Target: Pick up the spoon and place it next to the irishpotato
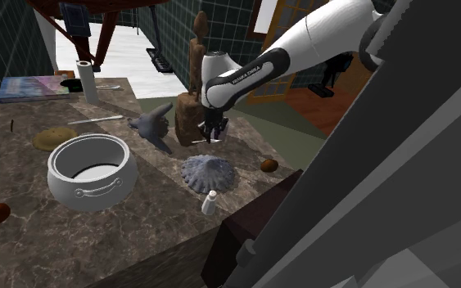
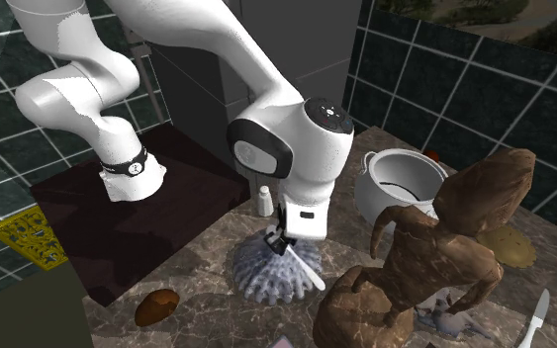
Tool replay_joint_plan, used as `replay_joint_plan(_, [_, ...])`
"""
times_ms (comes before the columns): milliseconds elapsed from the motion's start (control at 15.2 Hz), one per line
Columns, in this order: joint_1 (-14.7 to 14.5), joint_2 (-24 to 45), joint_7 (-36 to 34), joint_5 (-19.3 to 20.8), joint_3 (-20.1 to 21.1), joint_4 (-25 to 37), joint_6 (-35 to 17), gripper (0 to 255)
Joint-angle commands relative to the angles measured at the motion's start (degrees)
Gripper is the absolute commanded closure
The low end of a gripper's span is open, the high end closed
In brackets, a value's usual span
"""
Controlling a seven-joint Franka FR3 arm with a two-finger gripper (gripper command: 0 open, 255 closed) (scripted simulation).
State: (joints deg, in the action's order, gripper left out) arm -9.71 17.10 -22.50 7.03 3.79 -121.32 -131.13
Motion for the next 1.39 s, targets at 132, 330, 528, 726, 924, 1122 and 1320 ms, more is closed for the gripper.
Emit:
replay_joint_plan(132, [0.07, -2.21, 0.43, -0.43, 0.15, 0.63, 2.83, 255])
replay_joint_plan(330, [0.11, -3.71, 0.72, -0.72, 0.24, 1.15, 4.84, 255])
replay_joint_plan(528, [0.14, -5.12, 1.0, -0.98, 0.31, 1.8, 6.87, 255])
replay_joint_plan(726, [0.16, -6.44, 1.27, -1.23, 0.37, 2.55, 8.93, 255])
replay_joint_plan(924, [0.18, -7.67, 1.53, -1.45, 0.42, 3.41, 11.02, 255])
replay_joint_plan(1122, [0.19, -8.81, 1.77, -1.66, 0.46, 4.39, 13.12, 255])
replay_joint_plan(1320, [0.19, -9.86, 2.0, -1.84, 0.49, 5.48, 15.24, 255])
